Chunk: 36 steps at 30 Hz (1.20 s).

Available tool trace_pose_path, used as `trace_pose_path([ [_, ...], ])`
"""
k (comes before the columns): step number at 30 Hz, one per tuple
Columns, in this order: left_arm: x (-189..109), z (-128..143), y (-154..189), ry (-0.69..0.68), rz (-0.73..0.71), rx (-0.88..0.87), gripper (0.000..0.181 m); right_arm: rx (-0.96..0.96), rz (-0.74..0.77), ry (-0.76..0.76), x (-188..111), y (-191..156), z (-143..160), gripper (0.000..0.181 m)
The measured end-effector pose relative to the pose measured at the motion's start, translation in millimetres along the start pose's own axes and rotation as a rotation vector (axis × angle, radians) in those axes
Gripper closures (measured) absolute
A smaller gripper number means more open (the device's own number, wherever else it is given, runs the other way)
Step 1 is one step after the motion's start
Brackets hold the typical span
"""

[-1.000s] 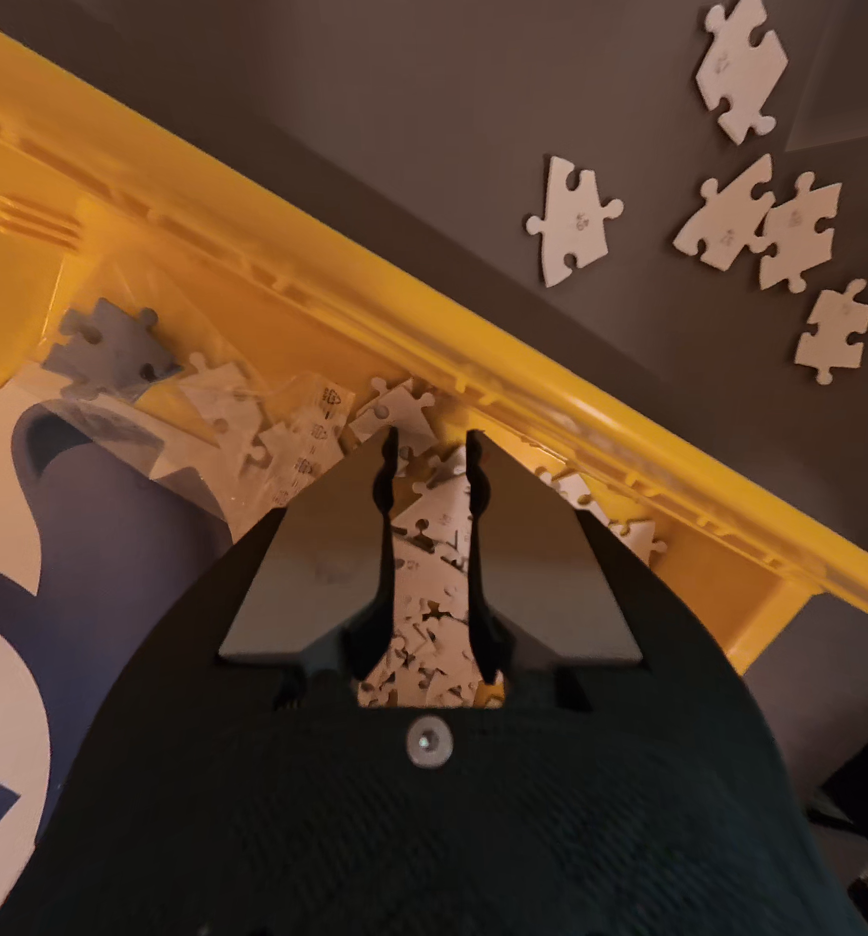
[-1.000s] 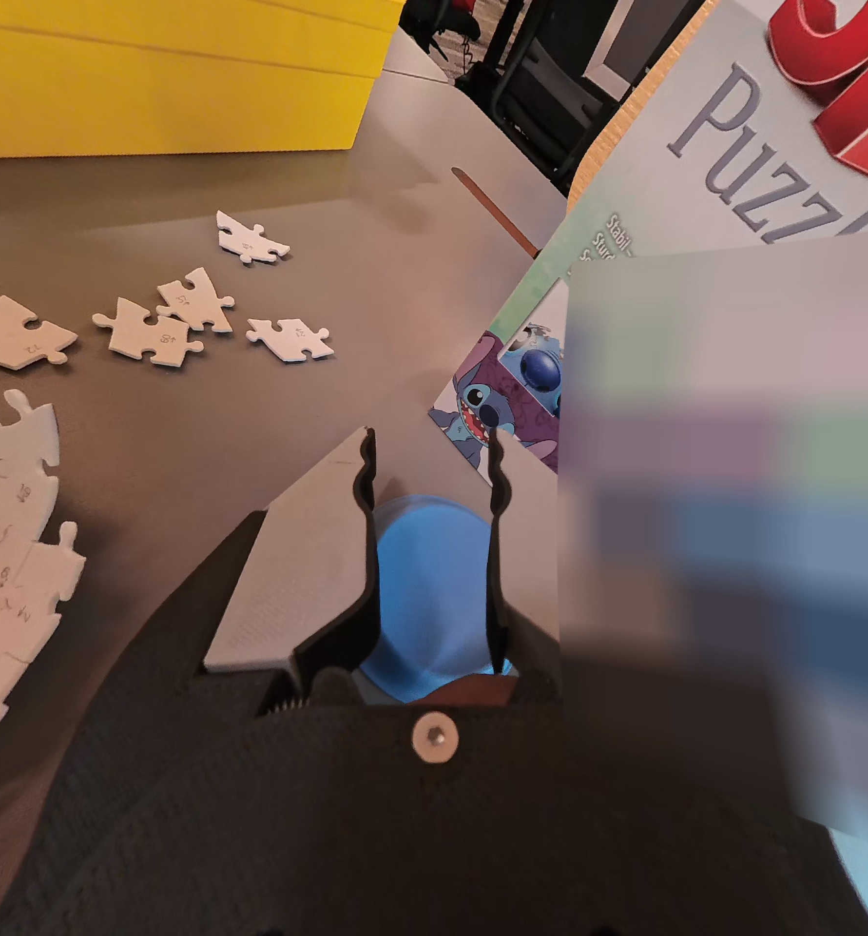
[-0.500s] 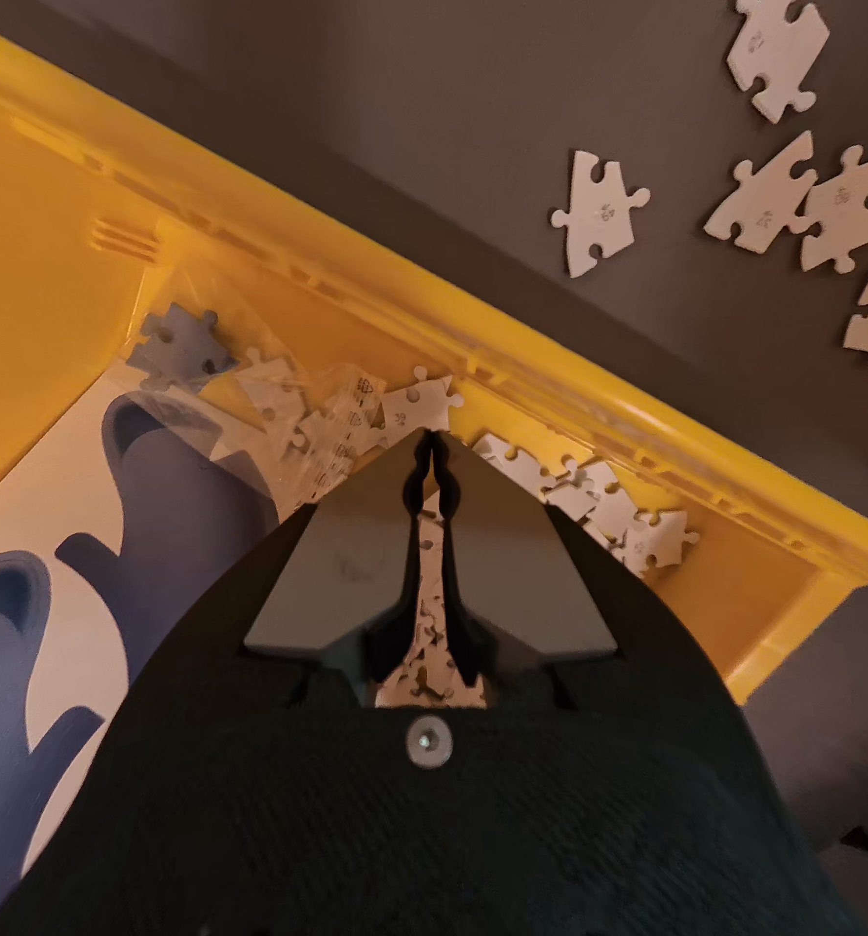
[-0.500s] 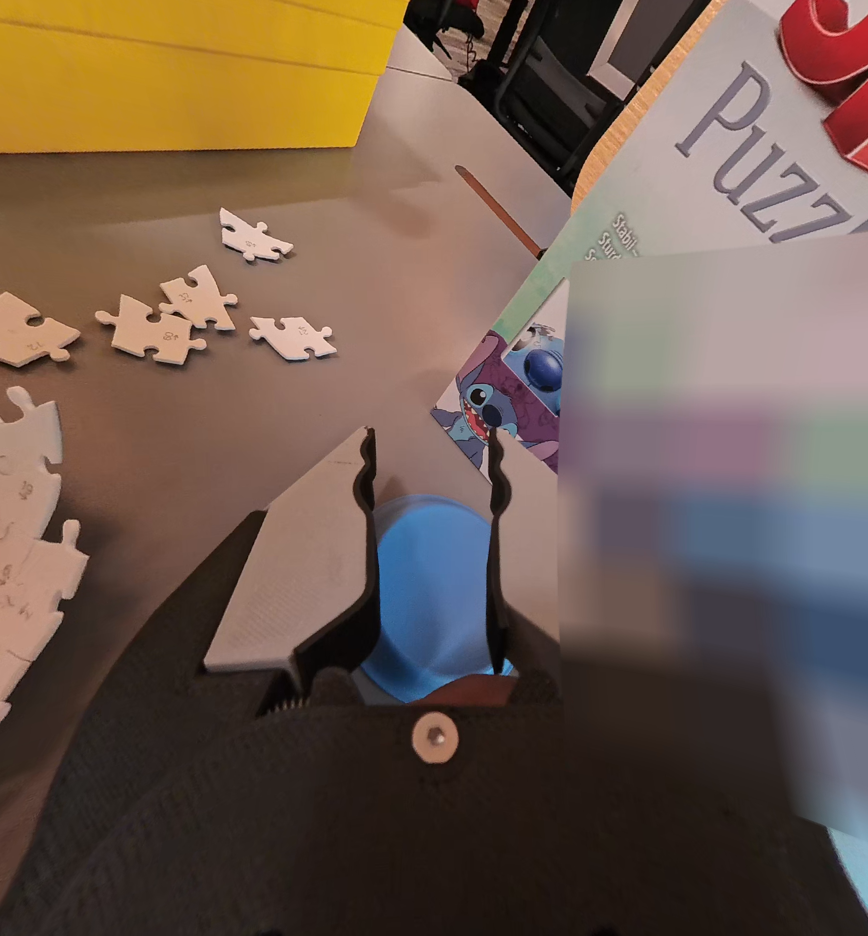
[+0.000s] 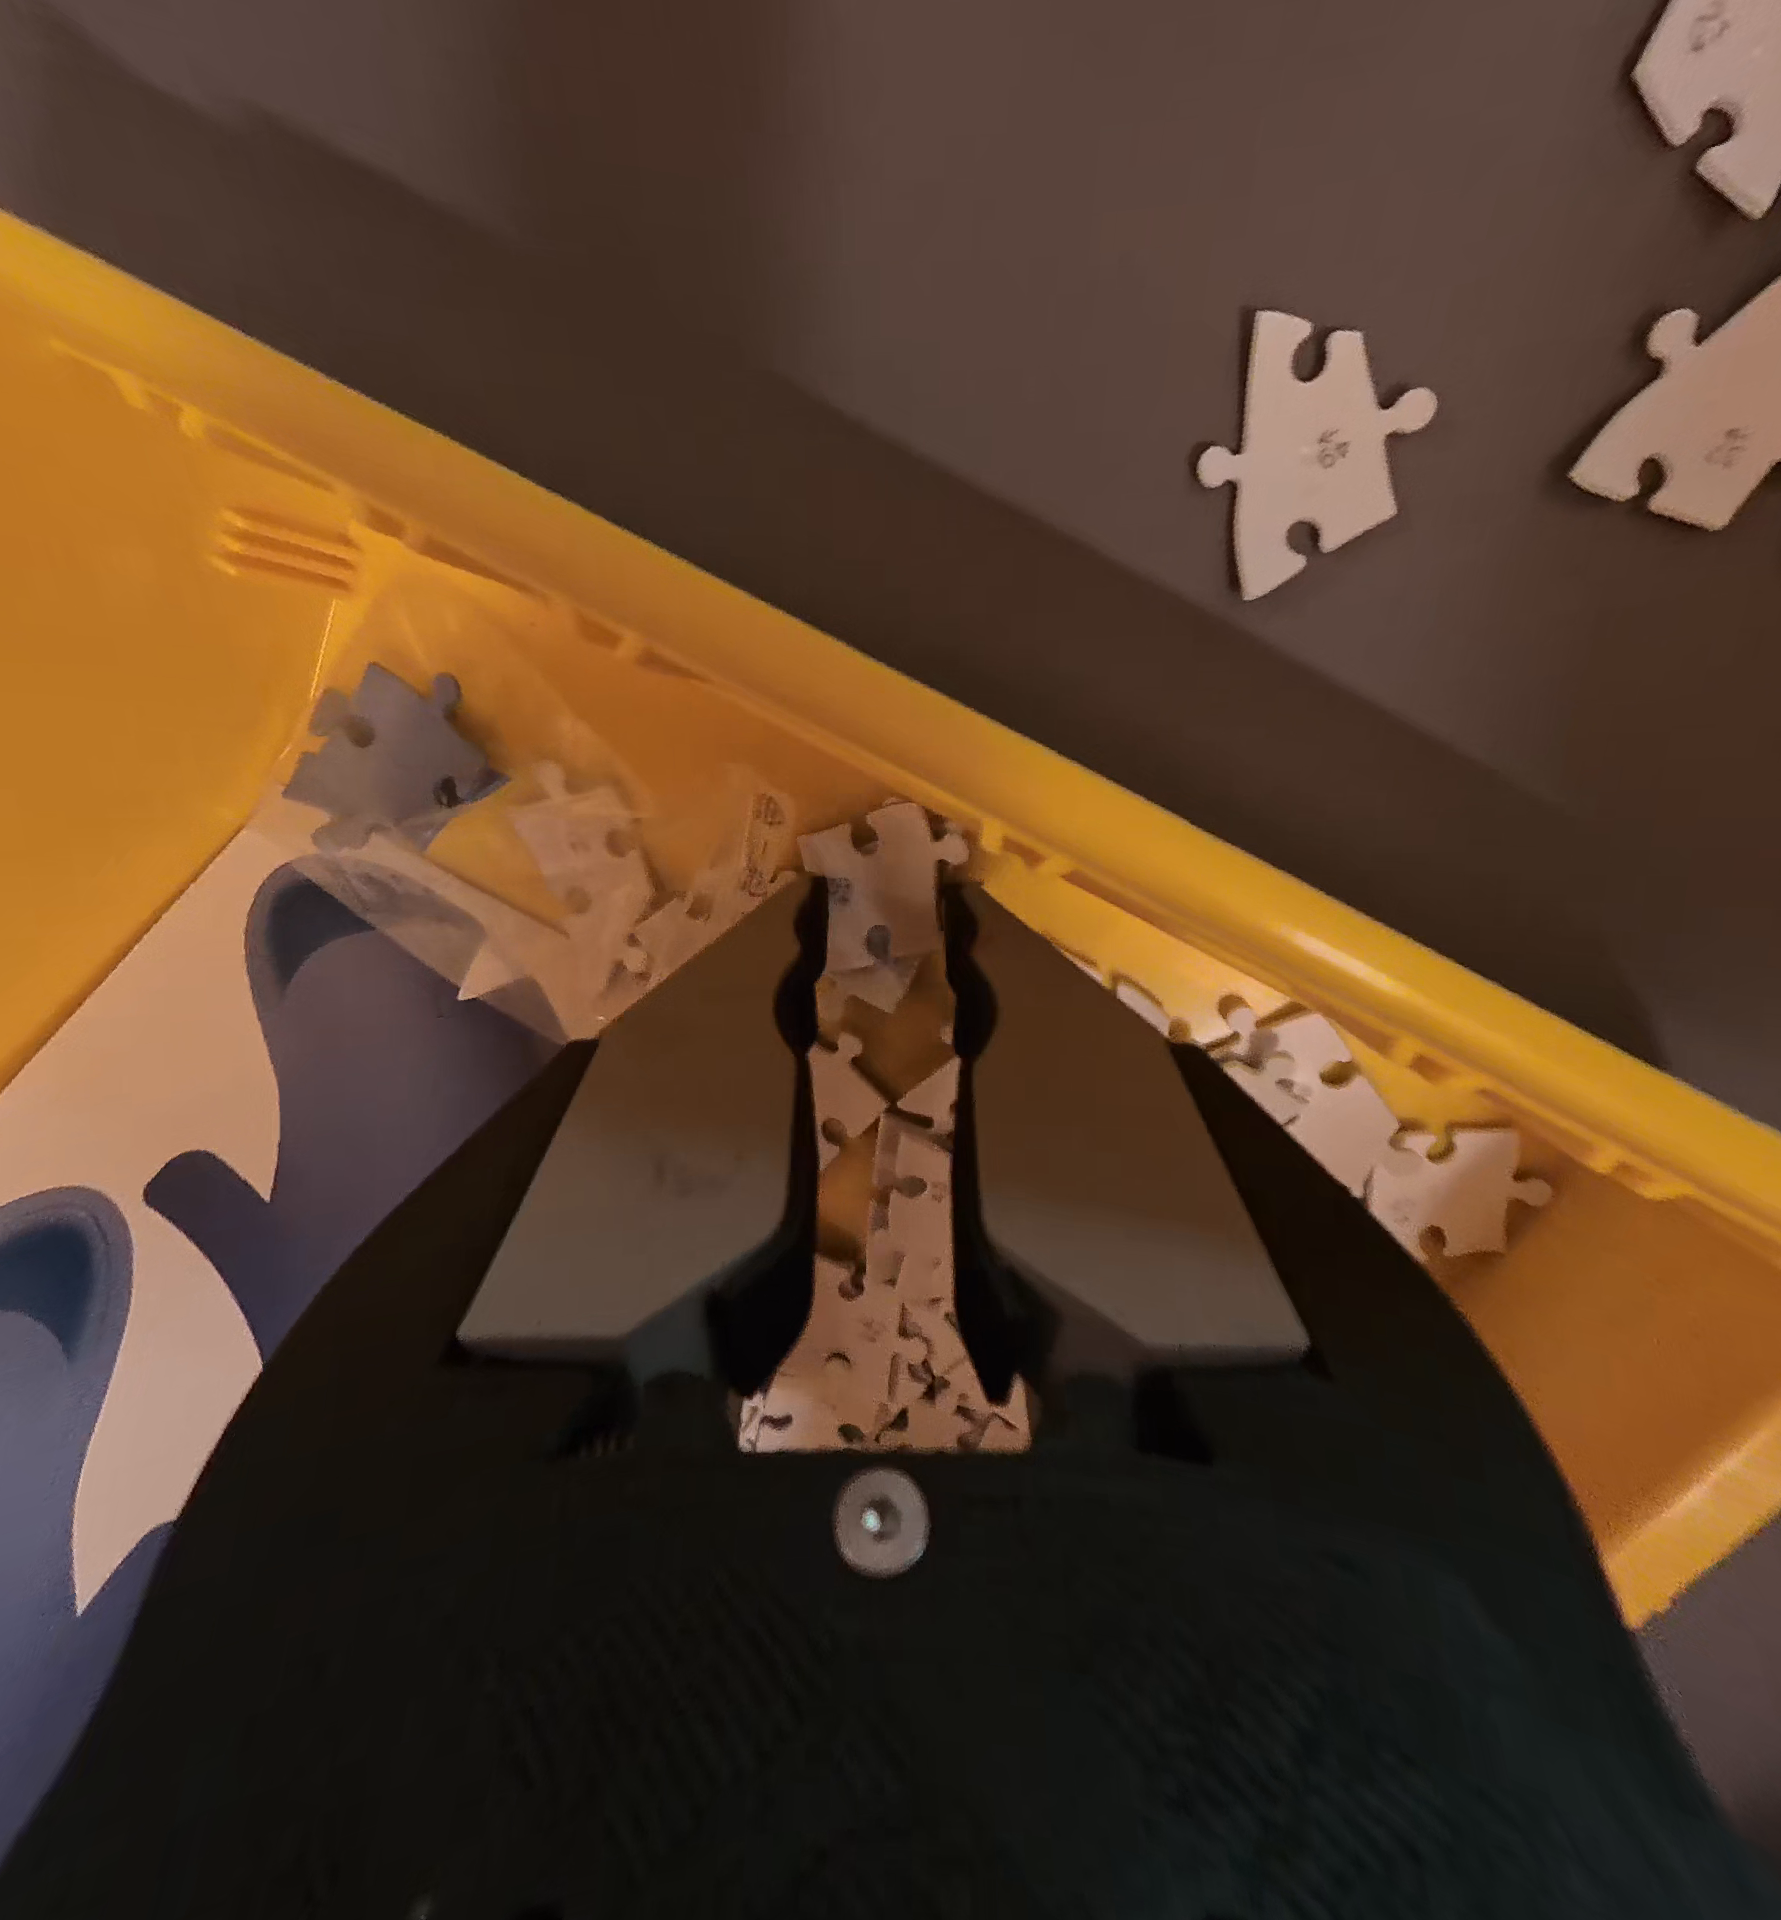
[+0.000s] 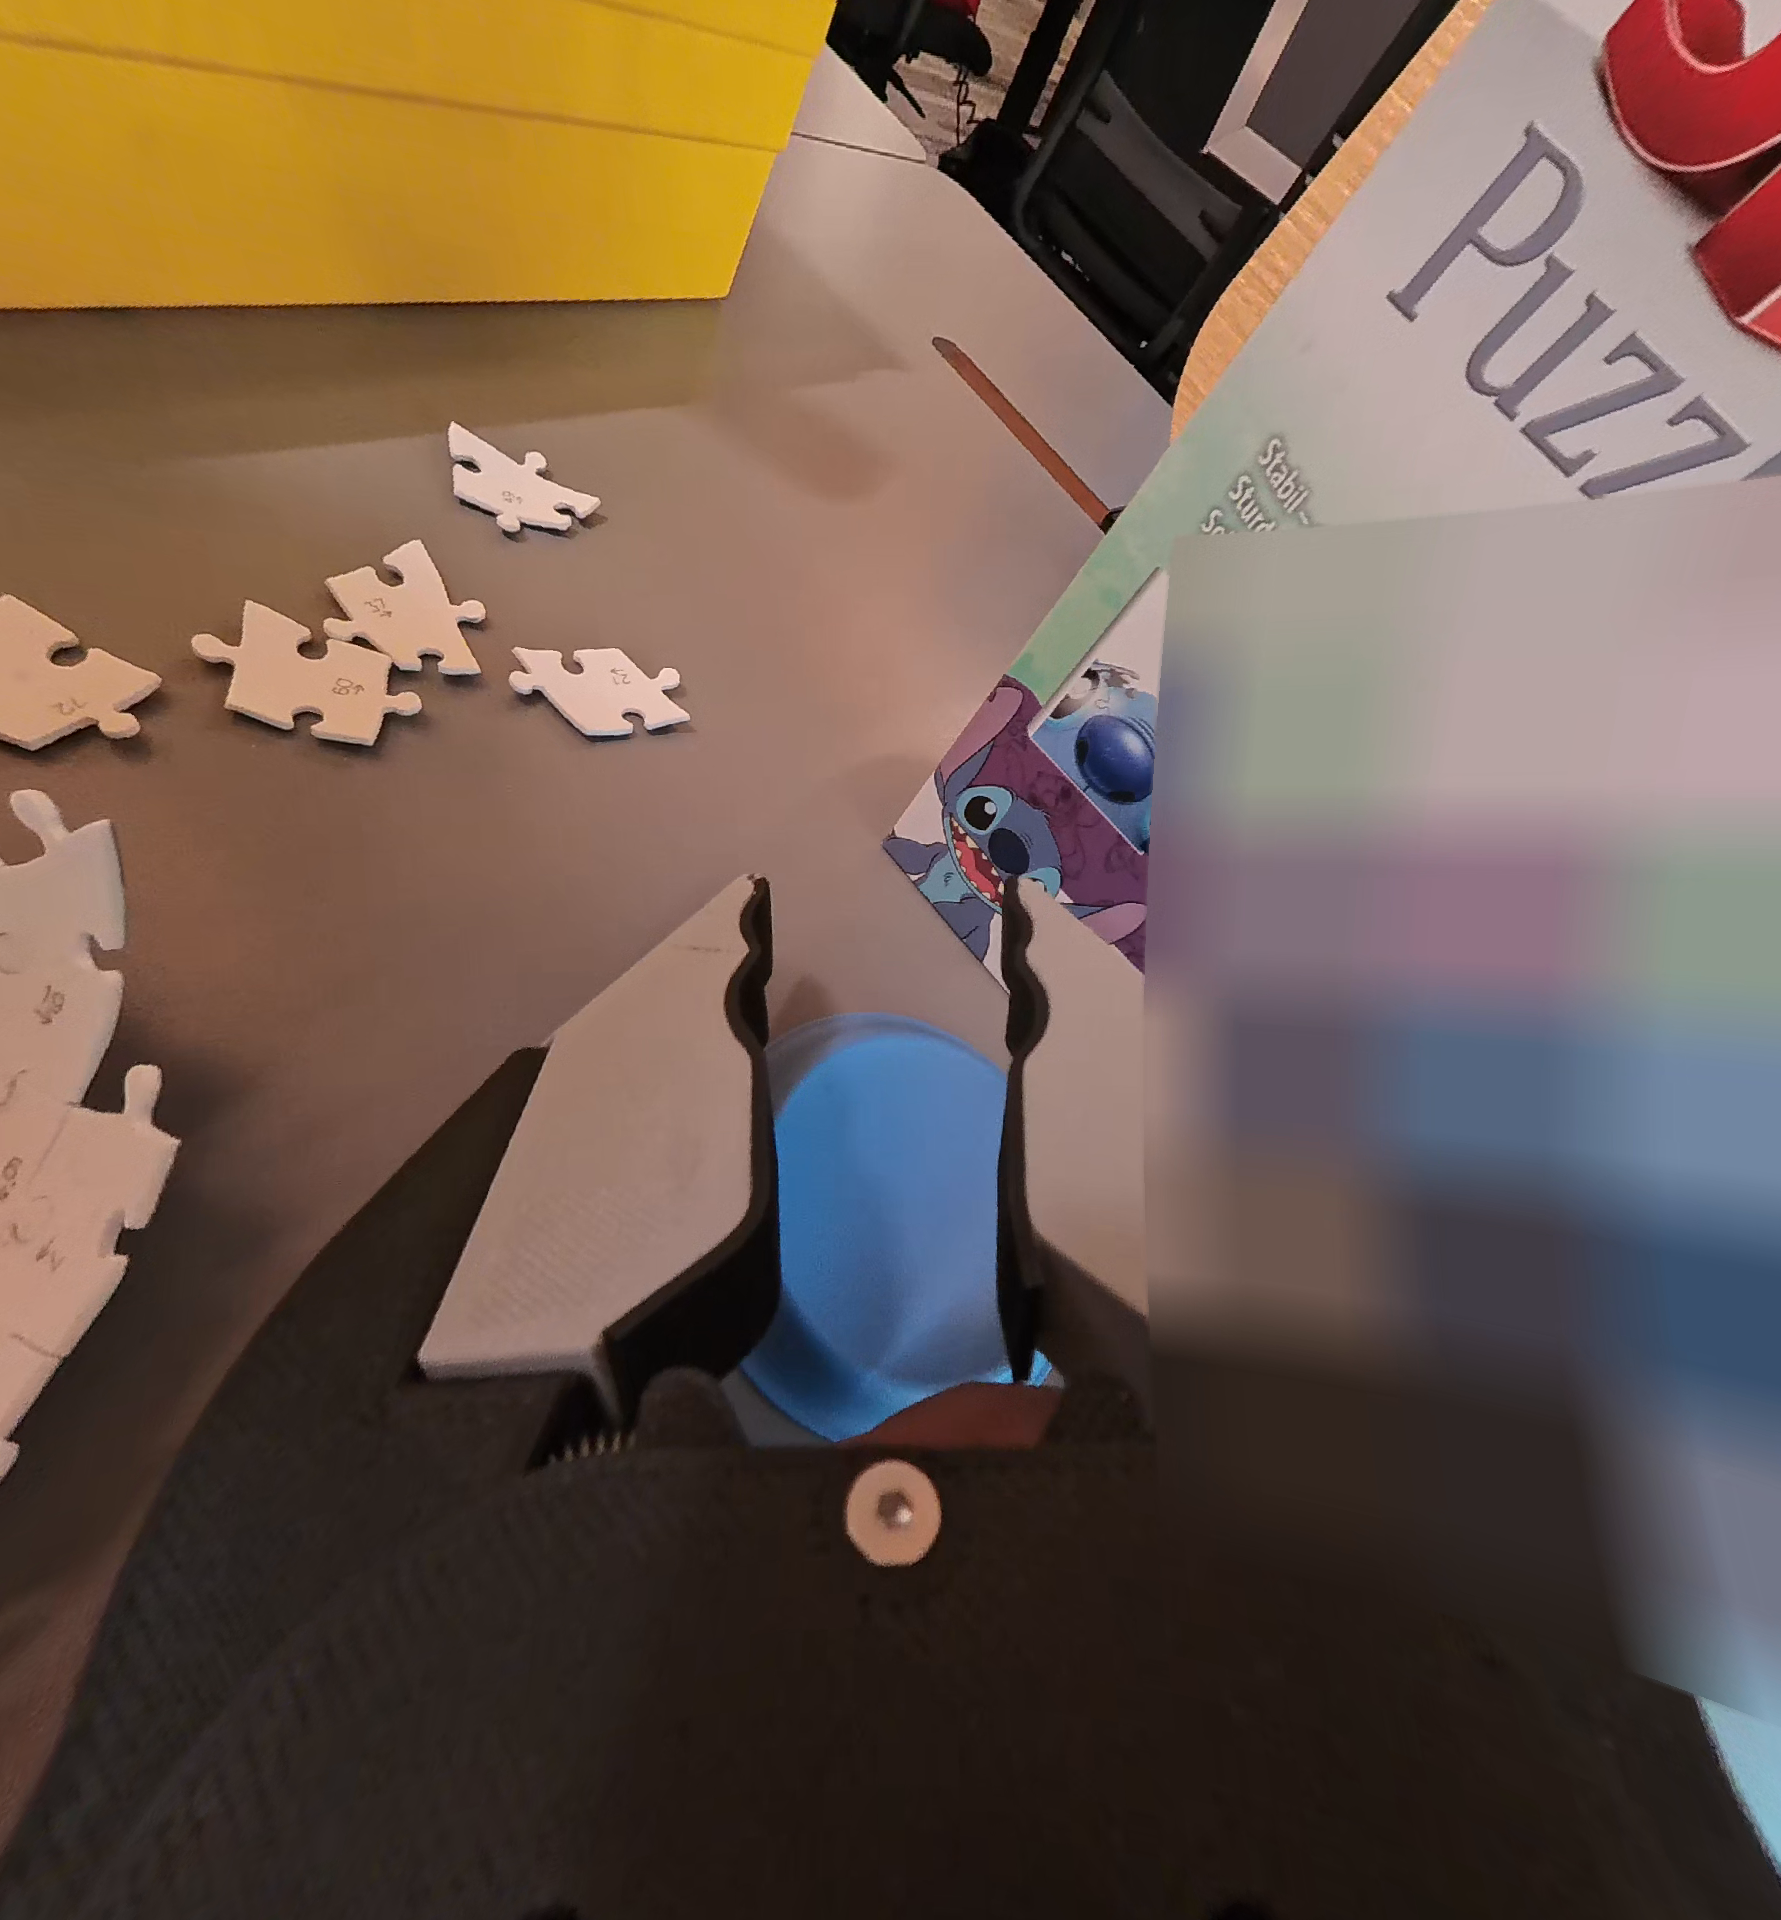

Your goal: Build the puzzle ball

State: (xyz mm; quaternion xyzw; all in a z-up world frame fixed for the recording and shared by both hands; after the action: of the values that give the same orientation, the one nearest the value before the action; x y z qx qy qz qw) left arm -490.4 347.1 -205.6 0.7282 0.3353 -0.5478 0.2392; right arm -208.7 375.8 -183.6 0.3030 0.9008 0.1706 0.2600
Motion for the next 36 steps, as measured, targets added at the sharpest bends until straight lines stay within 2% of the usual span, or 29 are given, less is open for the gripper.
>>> trace_pose_path([
  [6, -12.8, -1.3, -0.8, 0.029, 0.009, 0.008, 0.178, -0.001, 0.001, 0.002, -0.6, 0.5, -0.5, 0.14],
  [14, -17.7, 0.6, 6.0, 0.014, 0.035, 0.018, 0.18, -0.006, -0.004, -0.004, 0.5, -1.0, 0.6, 0.14],
  [19, -37.1, -2.3, 23.8, 0.057, 0.095, 0.06, 0.181, -0.005, -0.004, -0.003, 0.1, -0.8, 0.4, 0.14],
  [25, -60.1, 1.8, 22.4, 0.098, 0.088, 0.038, 0.157, -0.008, -0.009, -0.005, 0.6, -2.7, 0.6, 0.14],
  [28, -69.0, 10.1, 9.4, 0.096, 0.051, -0.006, 0.148, -0.01, -0.013, -0.007, 1.1, -3.8, 0.9, 0.14],
  [33, -88.8, 30.9, -11.3, 0.096, 0.016, -0.078, 0.151, -0.009, -0.008, 0.004, -1.2, -3.7, -1.6, 0.141],
  [36, -93.4, 55.5, -20.4, 0.025, 0.008, -0.116, 0.157, -0.003, -0.001, 0.006, -1.8, -2.4, -1.9, 0.14],
])
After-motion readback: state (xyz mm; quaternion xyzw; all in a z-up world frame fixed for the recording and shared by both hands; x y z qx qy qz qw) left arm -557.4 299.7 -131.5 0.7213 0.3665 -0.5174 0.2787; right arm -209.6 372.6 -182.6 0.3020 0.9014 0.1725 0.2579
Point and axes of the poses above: each gripper's, where its closed fingertips meet, x out along the fingers, z out of its underside, y = z × x across the jaws, the point moved 4 cm from there along -x, back along the fingers, and after that the axes turned 6 degrees about z, right-handed, at the moved point
